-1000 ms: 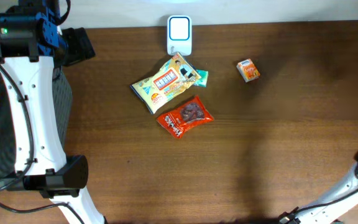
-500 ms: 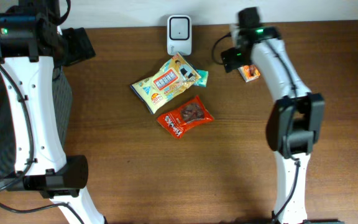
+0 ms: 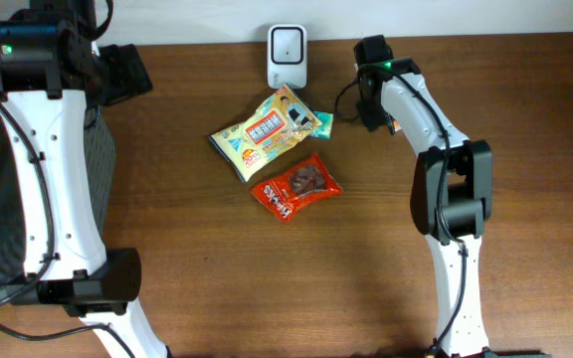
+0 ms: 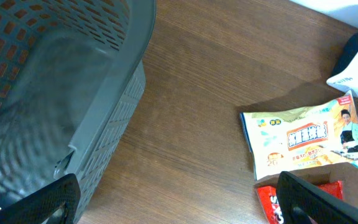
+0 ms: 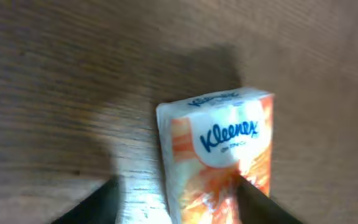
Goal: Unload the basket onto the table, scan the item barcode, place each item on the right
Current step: 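Grasp the orange Kleenex tissue pack with the right gripper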
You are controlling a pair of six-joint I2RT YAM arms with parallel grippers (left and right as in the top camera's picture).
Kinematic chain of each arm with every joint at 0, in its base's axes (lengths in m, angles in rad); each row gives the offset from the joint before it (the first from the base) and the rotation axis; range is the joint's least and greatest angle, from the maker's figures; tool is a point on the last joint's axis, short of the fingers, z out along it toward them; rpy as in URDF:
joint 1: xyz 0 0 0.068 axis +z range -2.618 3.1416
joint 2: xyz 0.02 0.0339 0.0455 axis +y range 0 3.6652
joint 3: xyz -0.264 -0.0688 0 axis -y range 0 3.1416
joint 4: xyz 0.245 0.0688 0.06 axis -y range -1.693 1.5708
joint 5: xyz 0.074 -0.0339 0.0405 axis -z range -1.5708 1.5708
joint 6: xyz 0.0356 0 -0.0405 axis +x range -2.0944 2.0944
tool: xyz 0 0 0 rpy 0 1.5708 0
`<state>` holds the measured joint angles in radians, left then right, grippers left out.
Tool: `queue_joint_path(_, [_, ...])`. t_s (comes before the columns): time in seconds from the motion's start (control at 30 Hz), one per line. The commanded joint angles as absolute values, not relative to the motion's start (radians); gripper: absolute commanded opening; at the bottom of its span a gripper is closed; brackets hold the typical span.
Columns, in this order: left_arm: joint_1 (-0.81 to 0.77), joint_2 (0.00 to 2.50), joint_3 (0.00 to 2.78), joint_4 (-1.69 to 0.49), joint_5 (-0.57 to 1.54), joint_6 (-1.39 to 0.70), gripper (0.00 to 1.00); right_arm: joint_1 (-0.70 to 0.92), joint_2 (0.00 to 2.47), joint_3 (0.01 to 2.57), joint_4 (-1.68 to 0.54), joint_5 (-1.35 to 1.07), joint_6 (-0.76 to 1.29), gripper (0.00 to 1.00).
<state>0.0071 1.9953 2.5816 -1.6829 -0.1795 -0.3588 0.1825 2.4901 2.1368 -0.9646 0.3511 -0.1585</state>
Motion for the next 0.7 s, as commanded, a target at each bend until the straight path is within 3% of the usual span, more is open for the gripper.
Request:
queue_joint_path(0.0, [0.010, 1.976, 2.583, -1.681, -0.179, -0.353, 0.99, 0.177, 2.514, 2.130, -0.968, 0.353, -0.120, 0.22])
queue_joint_path(0.07, [0.010, 1.976, 2.583, -1.681, -0.179, -0.353, 0.99, 0.176, 2.512, 2.147, -0.998, 0.352, -0.049, 0.04])
queue_joint_path(0.1, [0.010, 1.976, 2.583, -1.681, -0.179, -0.353, 0.99, 0.176, 2.510, 2.163, -1.024, 0.349, -0.028, 0.04])
queue_joint_path(0.17, [0.010, 1.976, 2.583, -1.681, -0.179, -0.353, 0.99, 0.176, 2.498, 2.230, -1.131, 0.249, 0.017, 0.04])
queue_joint_path(0.33, [0.010, 1.976, 2.583, -1.681, -0.179, -0.353, 0.99, 0.148, 2.487, 2.361, -1.332, -0.493, 0.009, 0.04])
queue_joint_path(0.6, [0.010, 1.976, 2.583, -1.681, -0.179, -0.353, 0.99, -0.005, 2.494, 2.141, -1.303, -0.785, -0.047, 0.04])
queue_joint_path(0.67, [0.010, 1.976, 2.583, -1.681, -0.179, -0.353, 0.99, -0.088, 2.494, 2.097, -1.307, -0.617, -0.044, 0.19])
